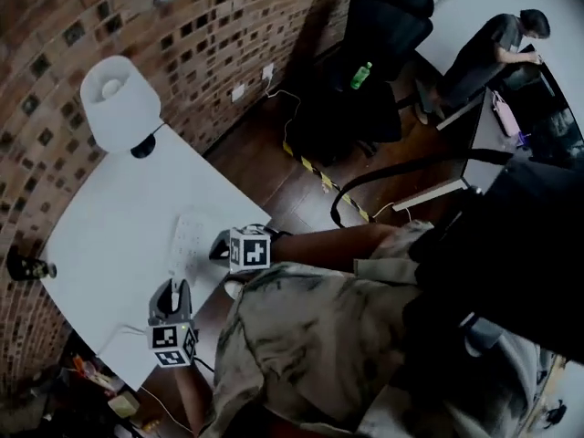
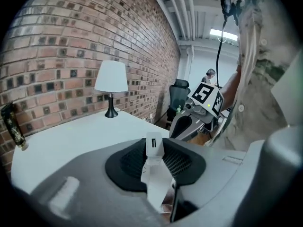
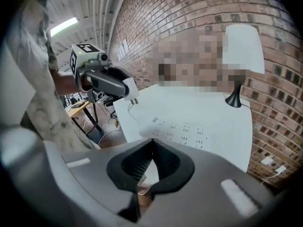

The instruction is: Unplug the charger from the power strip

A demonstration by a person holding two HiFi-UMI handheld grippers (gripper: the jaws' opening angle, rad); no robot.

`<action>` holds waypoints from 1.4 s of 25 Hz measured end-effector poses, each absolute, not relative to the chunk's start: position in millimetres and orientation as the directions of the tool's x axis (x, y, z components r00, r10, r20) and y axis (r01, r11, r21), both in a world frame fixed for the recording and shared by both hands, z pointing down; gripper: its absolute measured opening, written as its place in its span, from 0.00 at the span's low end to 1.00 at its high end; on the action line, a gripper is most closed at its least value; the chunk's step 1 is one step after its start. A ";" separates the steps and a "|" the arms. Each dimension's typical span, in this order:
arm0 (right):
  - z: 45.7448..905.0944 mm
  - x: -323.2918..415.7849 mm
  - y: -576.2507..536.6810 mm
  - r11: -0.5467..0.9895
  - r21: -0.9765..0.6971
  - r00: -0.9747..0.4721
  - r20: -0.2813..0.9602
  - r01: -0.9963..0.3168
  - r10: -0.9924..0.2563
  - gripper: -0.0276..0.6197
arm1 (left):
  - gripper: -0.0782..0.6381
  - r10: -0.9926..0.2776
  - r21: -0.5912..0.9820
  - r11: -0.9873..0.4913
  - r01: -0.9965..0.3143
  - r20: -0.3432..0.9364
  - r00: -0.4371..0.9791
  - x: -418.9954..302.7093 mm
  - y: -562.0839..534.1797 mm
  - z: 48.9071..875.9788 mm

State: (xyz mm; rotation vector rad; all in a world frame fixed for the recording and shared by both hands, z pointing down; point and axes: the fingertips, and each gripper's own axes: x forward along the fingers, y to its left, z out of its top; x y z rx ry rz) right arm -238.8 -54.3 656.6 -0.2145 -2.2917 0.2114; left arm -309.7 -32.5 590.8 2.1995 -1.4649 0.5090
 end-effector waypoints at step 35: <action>491.5 16.0 61.3 0.905 -0.107 -0.751 0.522 0.413 0.404 0.05 | 0.26 -0.879 0.132 -0.166 -0.977 0.428 0.207 -9.4 90.7 460.6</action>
